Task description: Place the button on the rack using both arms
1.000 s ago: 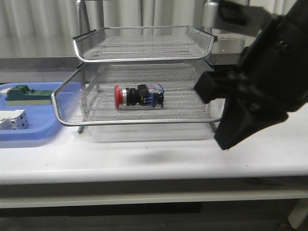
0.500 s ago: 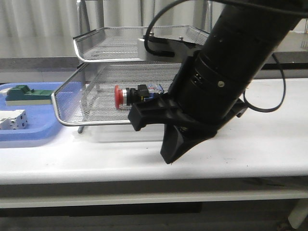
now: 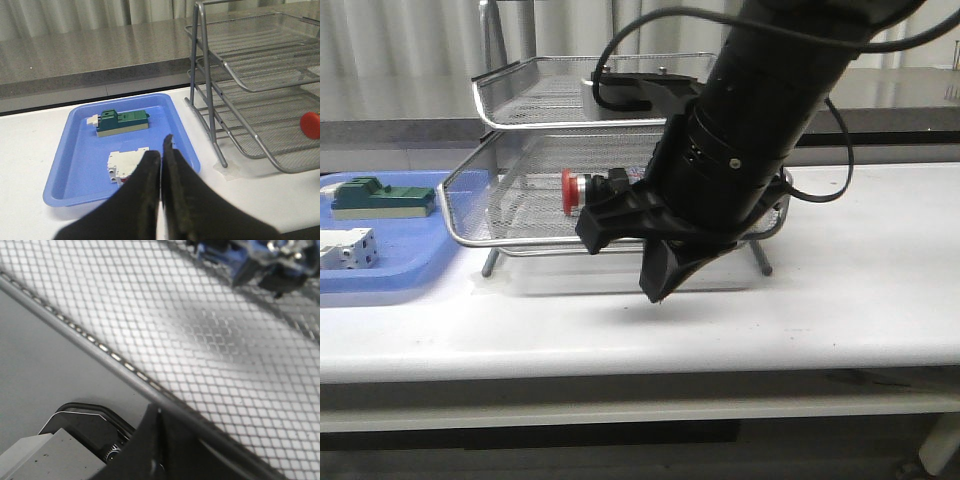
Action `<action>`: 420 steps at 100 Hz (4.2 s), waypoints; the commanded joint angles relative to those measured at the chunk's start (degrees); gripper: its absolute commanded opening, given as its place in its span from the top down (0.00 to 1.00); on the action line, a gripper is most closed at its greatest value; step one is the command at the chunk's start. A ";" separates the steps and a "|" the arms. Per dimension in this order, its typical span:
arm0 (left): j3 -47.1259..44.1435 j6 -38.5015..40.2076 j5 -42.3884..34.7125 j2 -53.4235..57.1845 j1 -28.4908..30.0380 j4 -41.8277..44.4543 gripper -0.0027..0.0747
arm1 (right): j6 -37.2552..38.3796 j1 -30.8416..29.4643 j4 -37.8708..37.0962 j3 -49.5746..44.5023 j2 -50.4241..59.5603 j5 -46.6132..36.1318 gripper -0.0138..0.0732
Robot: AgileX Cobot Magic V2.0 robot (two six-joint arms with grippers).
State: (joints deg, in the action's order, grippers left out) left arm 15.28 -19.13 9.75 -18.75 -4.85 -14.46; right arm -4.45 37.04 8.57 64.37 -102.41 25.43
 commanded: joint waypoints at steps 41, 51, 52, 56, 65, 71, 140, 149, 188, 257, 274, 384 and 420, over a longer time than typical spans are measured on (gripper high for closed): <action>1.60 0.48 -4.67 -0.33 0.05 -0.73 0.96 | -0.65 -7.29 -4.34 15.49 -5.05 -3.00 0.91; 1.60 0.48 -4.67 -0.33 0.05 -0.73 0.96 | -0.65 -7.63 -4.50 17.05 -5.67 -1.33 0.91; 1.60 0.48 -4.67 -0.33 0.05 -0.73 0.96 | -0.65 -7.63 -4.50 17.14 -5.67 -0.97 0.91; 1.60 0.48 -4.67 -0.33 0.05 -0.73 0.96 | -0.65 -7.63 -4.50 17.34 -5.67 -0.17 0.91; 1.60 0.48 -4.67 -0.33 0.05 -0.73 0.96 | -0.65 -7.32 -4.43 17.34 -5.67 1.48 0.91; 1.60 0.48 -4.67 -0.33 0.05 -0.73 0.96 | -0.63 -7.01 -4.20 17.34 -5.67 3.45 0.91; 1.60 0.48 -4.67 -0.33 0.05 -0.73 0.96 | 16.45 -6.78 -23.24 9.13 14.17 9.41 0.91; 1.60 0.48 -4.67 -0.33 0.05 -0.73 0.96 | 22.24 -6.78 -29.85 5.89 18.82 9.66 0.91; 1.60 0.48 -4.67 -0.33 0.05 -0.73 0.96 | 34.49 -9.58 -41.47 -8.98 39.57 11.29 0.91; 1.60 0.48 -4.67 -0.33 0.05 -0.73 0.96 | 35.02 -14.77 -41.08 -27.34 72.48 12.22 0.91; 1.60 0.48 -4.67 -0.33 0.05 -0.73 0.96 | 35.02 -14.77 -40.67 -27.53 76.73 13.02 0.91; 1.60 0.48 -4.67 -0.33 0.05 -0.73 0.96 | 16.27 -16.76 -27.02 -33.82 81.77 1.89 0.91; 1.60 0.48 -4.67 -0.33 0.05 -0.73 0.96 | 6.41 -30.31 -12.41 -48.31 89.54 -15.47 0.91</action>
State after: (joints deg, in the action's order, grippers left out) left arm 15.28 -19.13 9.71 -18.75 -4.85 -14.46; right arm 3.17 8.84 -5.21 17.72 -13.32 19.35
